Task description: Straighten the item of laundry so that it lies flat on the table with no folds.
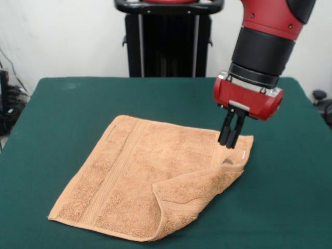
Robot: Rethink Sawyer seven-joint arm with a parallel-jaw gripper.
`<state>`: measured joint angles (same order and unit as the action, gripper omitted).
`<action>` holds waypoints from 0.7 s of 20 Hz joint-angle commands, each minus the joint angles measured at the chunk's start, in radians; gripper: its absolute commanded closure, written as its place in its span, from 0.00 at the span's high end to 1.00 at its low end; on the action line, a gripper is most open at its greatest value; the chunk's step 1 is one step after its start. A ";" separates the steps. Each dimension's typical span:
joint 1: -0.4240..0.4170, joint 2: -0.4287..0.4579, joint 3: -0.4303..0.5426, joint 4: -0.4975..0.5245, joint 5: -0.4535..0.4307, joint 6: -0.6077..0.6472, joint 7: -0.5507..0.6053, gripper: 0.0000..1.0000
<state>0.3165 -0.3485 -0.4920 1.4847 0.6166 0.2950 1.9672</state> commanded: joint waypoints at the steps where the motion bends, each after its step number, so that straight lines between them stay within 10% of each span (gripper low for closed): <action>1: -0.013 0.036 0.090 0.072 0.003 0.010 0.225 0.00; 14: -0.080 0.097 0.191 0.075 -0.020 -0.169 0.195 0.00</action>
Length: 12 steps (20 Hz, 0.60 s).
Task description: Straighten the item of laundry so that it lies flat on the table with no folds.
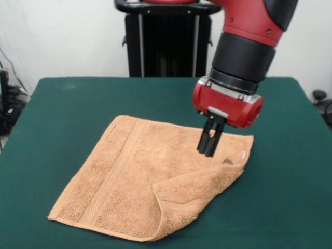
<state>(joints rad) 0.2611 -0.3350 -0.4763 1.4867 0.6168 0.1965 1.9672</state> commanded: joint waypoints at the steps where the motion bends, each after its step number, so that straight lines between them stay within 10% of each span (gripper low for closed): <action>1: -0.031 0.082 0.183 0.078 -0.025 -0.079 0.190 0.00; 12: 0.004 0.073 0.176 0.123 0.002 -0.082 0.229 0.00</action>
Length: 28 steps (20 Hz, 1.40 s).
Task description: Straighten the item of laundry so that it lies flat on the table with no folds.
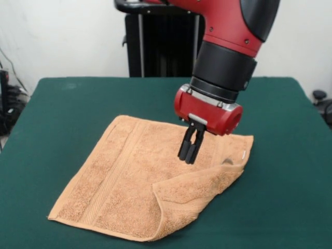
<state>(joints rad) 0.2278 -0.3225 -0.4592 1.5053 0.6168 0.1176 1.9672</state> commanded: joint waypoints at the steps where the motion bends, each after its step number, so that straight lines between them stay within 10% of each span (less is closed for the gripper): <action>1: 0.039 0.056 0.162 0.113 0.002 -0.002 0.230 0.00; 28: 0.028 0.123 0.225 0.110 0.032 -0.121 0.232 0.00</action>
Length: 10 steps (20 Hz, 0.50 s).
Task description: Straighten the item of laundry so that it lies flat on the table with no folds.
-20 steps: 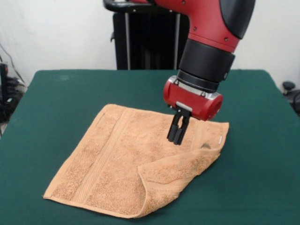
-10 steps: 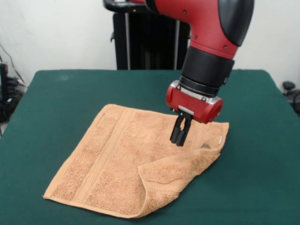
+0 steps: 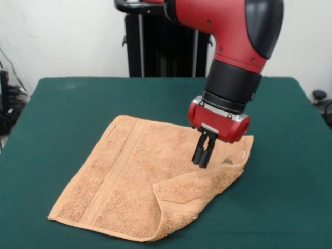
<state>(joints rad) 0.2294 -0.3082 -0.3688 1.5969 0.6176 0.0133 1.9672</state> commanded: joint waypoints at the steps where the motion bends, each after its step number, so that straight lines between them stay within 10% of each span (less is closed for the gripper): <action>1: 0.033 0.114 0.130 0.014 0.037 -0.016 0.235 0.00; 10: 0.056 0.164 0.114 -0.041 0.072 -0.010 0.243 0.00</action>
<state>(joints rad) 0.2462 -0.2376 -0.3688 1.5922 0.6234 0.0129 1.9672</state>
